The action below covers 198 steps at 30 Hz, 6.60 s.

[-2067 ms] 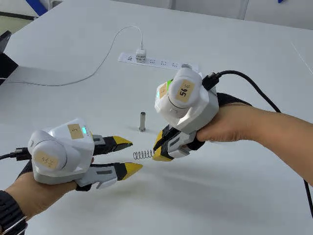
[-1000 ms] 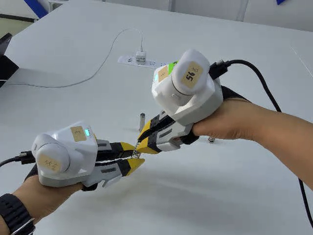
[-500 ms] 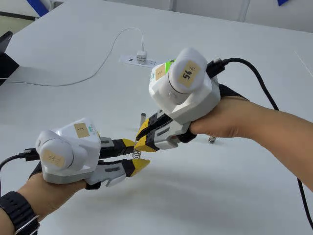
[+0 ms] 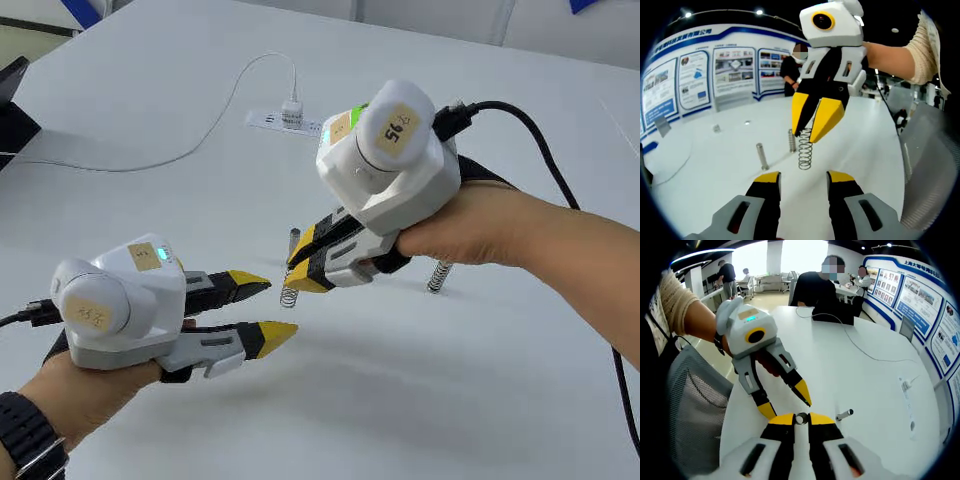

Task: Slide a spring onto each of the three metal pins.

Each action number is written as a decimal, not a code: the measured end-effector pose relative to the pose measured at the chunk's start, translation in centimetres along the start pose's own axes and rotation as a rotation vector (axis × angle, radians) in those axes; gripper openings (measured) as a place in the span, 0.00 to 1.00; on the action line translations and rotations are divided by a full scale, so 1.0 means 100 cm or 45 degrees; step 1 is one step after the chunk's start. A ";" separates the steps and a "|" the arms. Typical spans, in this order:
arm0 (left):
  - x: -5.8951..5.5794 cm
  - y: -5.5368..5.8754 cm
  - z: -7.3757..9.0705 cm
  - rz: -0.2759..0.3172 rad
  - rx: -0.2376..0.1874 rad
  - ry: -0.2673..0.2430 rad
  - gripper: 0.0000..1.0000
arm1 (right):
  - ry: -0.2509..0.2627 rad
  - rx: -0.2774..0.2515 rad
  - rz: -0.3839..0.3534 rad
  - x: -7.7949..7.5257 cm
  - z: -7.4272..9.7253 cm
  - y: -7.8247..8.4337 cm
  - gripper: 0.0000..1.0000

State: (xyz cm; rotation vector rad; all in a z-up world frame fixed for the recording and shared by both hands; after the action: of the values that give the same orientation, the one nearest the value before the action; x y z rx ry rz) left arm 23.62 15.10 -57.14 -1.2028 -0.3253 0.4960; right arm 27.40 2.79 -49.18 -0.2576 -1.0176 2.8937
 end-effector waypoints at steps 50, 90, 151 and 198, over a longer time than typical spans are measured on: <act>0.008 0.008 0.009 0.112 -0.035 -0.076 0.77 | 0.136 0.030 -0.098 -0.081 -0.013 -0.007 0.11; 0.008 0.011 0.010 0.124 -0.019 -0.074 0.75 | 0.116 0.154 -0.103 -0.077 -0.050 0.009 0.11; 0.011 0.000 0.008 0.117 -0.009 -0.085 0.76 | 0.246 -0.018 -0.234 -0.065 -0.019 0.032 0.28; 0.010 -0.011 0.002 0.107 -0.001 -0.073 0.80 | 0.488 -0.294 -0.430 -0.039 0.056 0.098 0.45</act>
State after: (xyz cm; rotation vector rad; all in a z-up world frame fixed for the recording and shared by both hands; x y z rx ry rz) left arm 24.60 15.48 -56.03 -1.2080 -0.3247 0.6040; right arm 30.22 -8.73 -50.48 -0.5661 -1.1834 2.3105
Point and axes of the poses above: the centre of the closed fingertips' face, and the gripper's own axes: z roughly backward along the fingers, x roughly to its left, y roughly out of its underside, the point moved 9 cm from there along z, roughly backward along the fingers, and after that the axes turned 3 degrees about y, right-handed, at the moved point
